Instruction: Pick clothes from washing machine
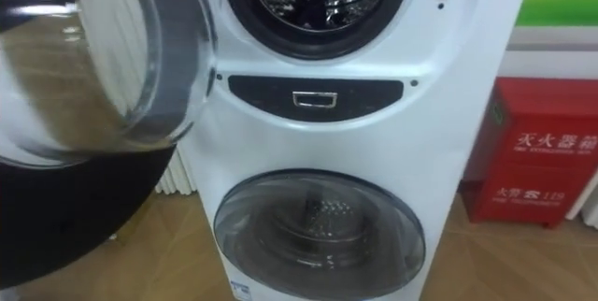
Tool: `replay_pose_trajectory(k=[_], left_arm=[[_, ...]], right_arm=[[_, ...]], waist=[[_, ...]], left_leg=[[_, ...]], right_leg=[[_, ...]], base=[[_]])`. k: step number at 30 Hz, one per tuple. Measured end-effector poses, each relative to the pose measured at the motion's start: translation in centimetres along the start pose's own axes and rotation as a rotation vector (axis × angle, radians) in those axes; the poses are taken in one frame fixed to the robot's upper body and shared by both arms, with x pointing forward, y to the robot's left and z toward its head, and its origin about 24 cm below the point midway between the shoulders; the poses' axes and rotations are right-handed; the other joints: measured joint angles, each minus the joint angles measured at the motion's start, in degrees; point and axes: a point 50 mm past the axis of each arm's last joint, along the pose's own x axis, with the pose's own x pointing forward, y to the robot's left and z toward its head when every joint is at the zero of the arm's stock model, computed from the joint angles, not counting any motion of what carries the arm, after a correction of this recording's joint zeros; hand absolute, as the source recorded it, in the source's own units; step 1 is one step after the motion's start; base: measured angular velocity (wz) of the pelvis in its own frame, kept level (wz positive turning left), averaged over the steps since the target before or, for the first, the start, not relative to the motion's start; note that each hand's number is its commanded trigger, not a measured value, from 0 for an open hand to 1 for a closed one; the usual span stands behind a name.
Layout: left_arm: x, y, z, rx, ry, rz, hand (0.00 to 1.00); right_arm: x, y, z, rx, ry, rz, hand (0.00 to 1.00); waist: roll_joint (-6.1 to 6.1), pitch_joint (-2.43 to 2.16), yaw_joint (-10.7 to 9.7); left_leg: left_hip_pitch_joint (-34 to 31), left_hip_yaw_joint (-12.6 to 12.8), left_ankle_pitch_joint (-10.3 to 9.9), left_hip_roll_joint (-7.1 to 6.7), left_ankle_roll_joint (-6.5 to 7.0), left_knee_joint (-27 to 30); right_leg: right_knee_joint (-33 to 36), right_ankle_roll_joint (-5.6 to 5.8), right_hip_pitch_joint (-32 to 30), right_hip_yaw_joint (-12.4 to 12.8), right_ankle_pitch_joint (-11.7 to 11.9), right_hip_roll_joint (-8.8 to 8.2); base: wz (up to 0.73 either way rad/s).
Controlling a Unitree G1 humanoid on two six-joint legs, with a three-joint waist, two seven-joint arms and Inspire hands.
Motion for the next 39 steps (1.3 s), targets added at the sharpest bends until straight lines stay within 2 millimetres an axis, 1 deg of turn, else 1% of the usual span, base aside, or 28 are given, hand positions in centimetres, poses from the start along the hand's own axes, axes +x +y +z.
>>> replay_pose_trajectory(k=[1,2,3,4,5,6,8,9,10,12,14,16,19,21,23,25,26,28,29,31,32,33,34,35,36,37,38,39], left_arm=[[-0.1,-0.5,-0.3,0.000,0.020,-0.037,0.00],[-0.4,-1.9,-0.9,-0.007,0.061,-0.120,0.00],[-0.7,-2.7,-1.4,-0.012,0.091,-0.174,0.00],[-0.8,-3.0,-1.5,-0.014,0.101,-0.192,0.00],[-0.9,-3.3,-1.6,-0.019,0.109,-0.225,0.00],[-1.0,-3.7,-1.7,-0.023,0.116,-0.266,0.00],[-1.3,-4.3,-1.9,-0.034,0.123,-0.326,0.00],[-1.5,-4.8,-2.0,-0.041,0.132,-0.372,0.00],[-1.6,-5.1,-2.1,-0.045,0.139,-0.396,0.00],[-2.1,-6.5,-2.4,-0.057,0.172,-0.494,0.00],[-2.4,-7.7,-2.6,-0.073,0.185,-0.566,0.00],[-2.6,-8.4,-2.6,-0.094,0.185,-0.572,0.00],[-2.5,-9.5,-2.4,-0.041,0.168,-0.612,0.00],[-2.2,-10.3,-2.3,0.019,0.145,-0.631,0.00],[-1.6,-10.9,-2.6,0.043,0.142,-0.632,0.00],[-1.2,-11.5,-2.9,0.050,0.148,-0.647,0.00],[-1.4,-12.0,-3.2,0.049,0.159,-0.663,0.00],[-1.6,-12.0,-3.8,0.031,0.161,-0.634,0.00],[-1.6,-11.9,-4.4,0.028,0.167,-0.626,0.00],[-1.8,-11.8,-5.8,0.036,0.195,-0.619,0.00],[-2.2,-11.8,-7.0,0.040,0.229,-0.613,0.00],[-3.0,-11.6,-8.7,0.046,0.291,-0.607,0.00],[-3.7,-11.5,-9.6,0.052,0.333,-0.606,0.00],[-5.3,-10.8,-12.2,0.094,0.442,-0.596,0.00],[-8.0,-9.6,-15.5,0.142,0.611,-0.585,0.00],[-9.4,-9.0,-17.0,0.166,0.706,-0.577,0.00],[-13.3,-7.0,-19.7,0.222,0.902,-0.557,0.00],[-17.1,-4.6,-21.5,0.286,1.081,-0.530,0.00]], right_arm=[[0.0,0.1,0.1,-0.007,-0.005,-0.001,0.00],[0.0,0.2,0.5,-0.015,-0.015,-0.003,0.00],[0.1,0.4,0.8,-0.024,-0.026,-0.003,0.00],[0.1,0.4,0.9,-0.025,-0.029,-0.002,0.00],[0.1,0.4,0.8,-0.020,-0.028,-0.003,0.00],[0.0,0.4,0.8,-0.018,-0.029,-0.006,0.00],[0.0,0.5,1.2,-0.026,-0.046,-0.002,0.00],[0.0,0.5,1.4,-0.035,-0.051,-0.001,0.00],[0.1,0.6,1.6,-0.043,-0.055,0.002,0.00],[0.2,1.0,2.3,-0.046,-0.072,0.014,0.00],[0.2,1.4,2.6,-0.039,-0.080,0.028,0.00],[0.2,1.5,2.6,-0.024,-0.077,0.033,0.00],[0.2,1.5,2.4,-0.020,-0.073,0.035,0.00],[0.3,1.7,2.6,-0.017,-0.079,0.036,0.00],[0.3,1.8,2.6,-0.015,-0.085,0.039,0.00],[0.3,1.8,2.5,-0.018,-0.085,0.041,0.00],[0.3,1.9,2.6,-0.021,-0.092,0.044,0.00],[0.3,1.9,2.3,-0.026,-0.085,0.041,0.00],[0.3,1.8,2.2,-0.027,-0.080,0.037,0.00],[0.3,1.8,2.3,-0.030,-0.083,0.032,0.00],[0.3,1.8,2.2,-0.029,-0.082,0.033,0.00],[0.3,2.1,2.2,-0.024,-0.084,0.038,0.00],[0.3,2.3,2.2,-0.021,-0.084,0.040,0.00],[0.3,2.6,2.1,-0.017,-0.085,0.039,0.00],[0.3,2.9,2.1,-0.017,-0.085,0.041,0.00],[0.3,3.1,2.0,-0.019,-0.084,0.046,0.00],[0.3,3.4,1.8,-0.023,-0.078,0.057,0.00],[0.3,3.8,1.5,-0.015,-0.071,0.068,0.00]], waist=[[0.05,-0.02,-0.04],[0.19,-0.14,-0.16],[0.18,-0.26,-0.72],[0.26,-0.29,-1.21],[0.35,-0.49,-1.78],[0.46,-0.78,-1.76],[0.81,-0.73,-1.82],[0.92,-0.80,-2.23],[0.97,-0.77,-2.60],[1.42,-0.40,-4.02],[1.67,-0.22,-5.45],[1.78,-0.24,-6.04],[1.80,-0.17,-6.42],[1.83,-0.01,-7.81],[1.90,0.02,-8.78],[1.95,0.06,-9.19],[2.06,0.08,-9.45],[1.76,0.41,-9.26],[1.59,0.50,-9.24],[1.60,0.51,-9.24],[1.41,0.50,-9.44],[1.03,0.40,-9.25],[0.82,0.29,-9.11],[0.50,0.13,-9.08],[0.12,-0.09,-9.17],[-0.23,-0.21,-9.45],[-1.11,-0.32,-9.59],[-1.95,-0.63,-9.62]], left_leg=[[-0.15,0.16,0.04,0.02,0.02,-0.01],[-0.53,0.79,0.13,0.07,0.13,-0.04],[-0.61,1.33,0.22,0.08,0.28,-0.27],[-0.61,1.42,0.23,0.09,0.27,-0.41],[-0.57,1.61,0.25,0.13,0.28,-0.61],[-0.29,2.25,0.25,0.28,0.29,-0.98],[0.46,3.40,0.26,0.88,0.29,-1.60],[0.82,3.87,0.25,0.99,0.28,-1.98],[1.04,4.04,0.24,1.00,0.27,-2.17],[1.31,4.39,-0.04,1.05,0.14,-2.52],[1.29,4.50,-0.17,1.15,0.11,-2.69],[1.37,4.64,-0.21,1.16,0.05,-3.04],[1.42,4.84,-0.40,1.38,-0.08,-3.02],[1.40,5.05,-0.44,1.88,-0.14,-3.09],[1.52,5.58,-0.47,1.99,-0.18,-3.16],[1.59,6.36,-0.59,2.01,-0.28,-3.25],[1.60,7.42,-0.67,2.06,-0.33,-3.46],[2.30,8.19,-0.82,2.25,-0.37,-3.51],[2.53,8.44,-0.83,2.33,-0.40,-3.57],[3.20,9.13,-0.87,2.75,-0.45,-4.04],[3.63,9.25,-1.04,2.76,-0.56,-4.08],[4.23,9.53,-1.28,2.63,-0.75,-3.98],[4.47,9.72,-1.33,2.60,-0.82,-4.00],[5.02,10.33,-1.46,2.86,-1.06,-4.07],[5.26,10.58,-1.62,3.10,-1.32,-4.05],[5.26,10.59,-1.68,3.20,-1.43,-4.03],[5.22,10.69,-1.82,3.51,-1.72,-3.89],[5.12,10.70,-1.86,3.89,-2.01,-3.78]], right_leg=[[0.00,-0.03,-0.24,0.17,0.11,0.03],[0.09,-0.14,-0.91,0.81,0.32,0.17],[-0.01,-0.56,-1.21,1.36,0.73,0.35],[0.03,-0.79,-1.27,1.45,0.88,0.37],[0.15,-0.93,-1.35,1.65,1.08,0.46],[0.26,-0.93,-1.48,2.18,1.08,0.56],[0.77,-0.89,-1.66,3.01,1.06,0.71],[0.79,-0.86,-1.68,3.16,0.99,0.79],[0.76,-0.85,-1.67,3.21,0.96,0.83],[0.57,-0.84,-1.66,3.99,0.89,1.21],[0.21,-0.84,-1.65,4.09,0.88,1.34],[-0.08,-0.85,-1.71,4.35,0.88,1.53],[-0.28,-0.85,-1.86,4.39,0.88,1.76],[-0.28,-0.86,-2.00,4.46,0.87,1.87],[-0.28,-0.86,-2.01,4.62,0.87,1.96],[-0.24,-0.89,-2.21,5.46,0.89,2.22],[-0.17,-0.97,-2.64,6.43,0.94,2.44],[-0.10,-1.09,-2.60,7.06,1.02,2.64],[0.03,-1.11,-2.43,7.15,1.03,2.68],[0.22,-1.20,-2.18,7.32,1.01,2.72],[0.41,-1.51,-1.83,7.63,0.79,2.84],[0.37,-1.74,-1.67,7.76,0.37,2.99],[0.21,-1.84,-1.57,7.79,0.14,3.07],[0.36,-2.04,-1.44,8.09,-0.03,3.33],[0.72,-2.39,-1.51,8.51,-0.18,3.68],[0.93,-2.54,-1.74,8.59,-0.27,3.80],[0.89,-2.80,-1.71,8.83,-0.33,4.18],[0.89,-3.05,-1.80,8.81,-0.24,4.55]], base=[[-0.18],[-0.25],[-0.25],[-0.15],[-0.16],[-0.20],[-0.30],[-0.25],[-0.17],[-0.14],[-0.06],[-0.03],[-0.01],[0.00],[-0.11],[-0.25],[-0.37],[-0.26],[-0.10],[-0.12],[-0.14],[-0.15],[-0.24],[-0.29],[-0.27],[-0.19],[-0.07],[-0.03]])
